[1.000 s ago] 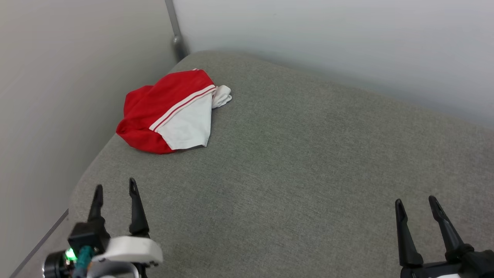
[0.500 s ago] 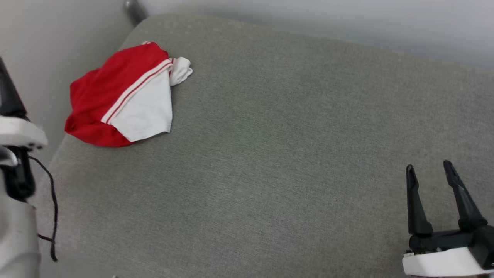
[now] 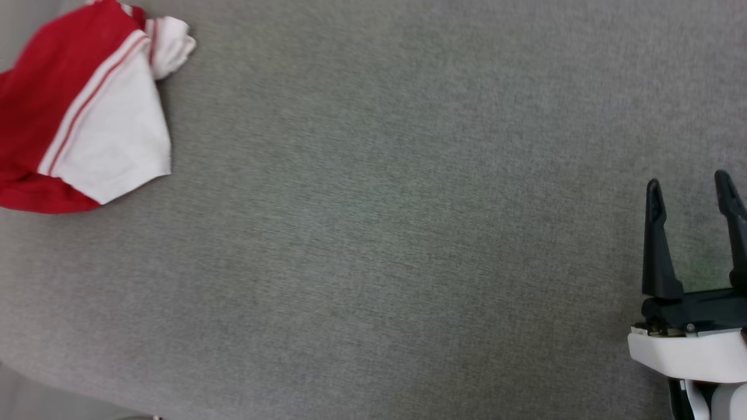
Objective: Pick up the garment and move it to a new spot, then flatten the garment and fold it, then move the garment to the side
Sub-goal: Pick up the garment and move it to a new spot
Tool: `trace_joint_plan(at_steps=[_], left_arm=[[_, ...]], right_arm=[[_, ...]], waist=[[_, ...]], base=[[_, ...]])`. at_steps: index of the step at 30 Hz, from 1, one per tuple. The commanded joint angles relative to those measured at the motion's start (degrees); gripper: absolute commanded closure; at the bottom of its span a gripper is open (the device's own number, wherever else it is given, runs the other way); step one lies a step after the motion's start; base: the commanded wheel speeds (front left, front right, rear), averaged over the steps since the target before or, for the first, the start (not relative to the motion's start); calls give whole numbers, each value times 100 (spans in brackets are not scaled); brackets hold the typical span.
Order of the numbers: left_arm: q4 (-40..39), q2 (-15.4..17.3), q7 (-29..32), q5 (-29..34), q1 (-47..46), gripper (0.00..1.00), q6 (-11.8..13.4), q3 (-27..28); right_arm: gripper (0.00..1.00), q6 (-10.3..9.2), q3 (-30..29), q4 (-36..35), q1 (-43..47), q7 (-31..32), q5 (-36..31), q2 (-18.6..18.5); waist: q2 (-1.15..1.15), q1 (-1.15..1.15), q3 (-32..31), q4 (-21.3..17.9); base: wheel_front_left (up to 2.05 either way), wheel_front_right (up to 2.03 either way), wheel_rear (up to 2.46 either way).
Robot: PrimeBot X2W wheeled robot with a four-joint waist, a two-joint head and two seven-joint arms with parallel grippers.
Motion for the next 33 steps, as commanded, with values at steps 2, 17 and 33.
trace_joint_plan(at_steps=[2, 17, 33], left_arm=[[118, 220, 808, -452, -83, 0, -9, -448], [-221, 1137, 3322, -2864, 439, 0, -11, -1828], [-84, 1436, 3079, -2958, 145, 100, -12, -2718]], right_arm=[[0, -4, -14, -148, -172, -15, -76, 5], [0, -4, -121, -551, -416, -15, -291, 5], [0, -4, 31, -340, -342, -15, -259, 5]], waist=[[0, -1, 429, -265], [0, -1, 1163, -530], [0, -1, 715, -445]], base=[[0, 0, 0], [0, 0, 0], [0, 0, 0]])
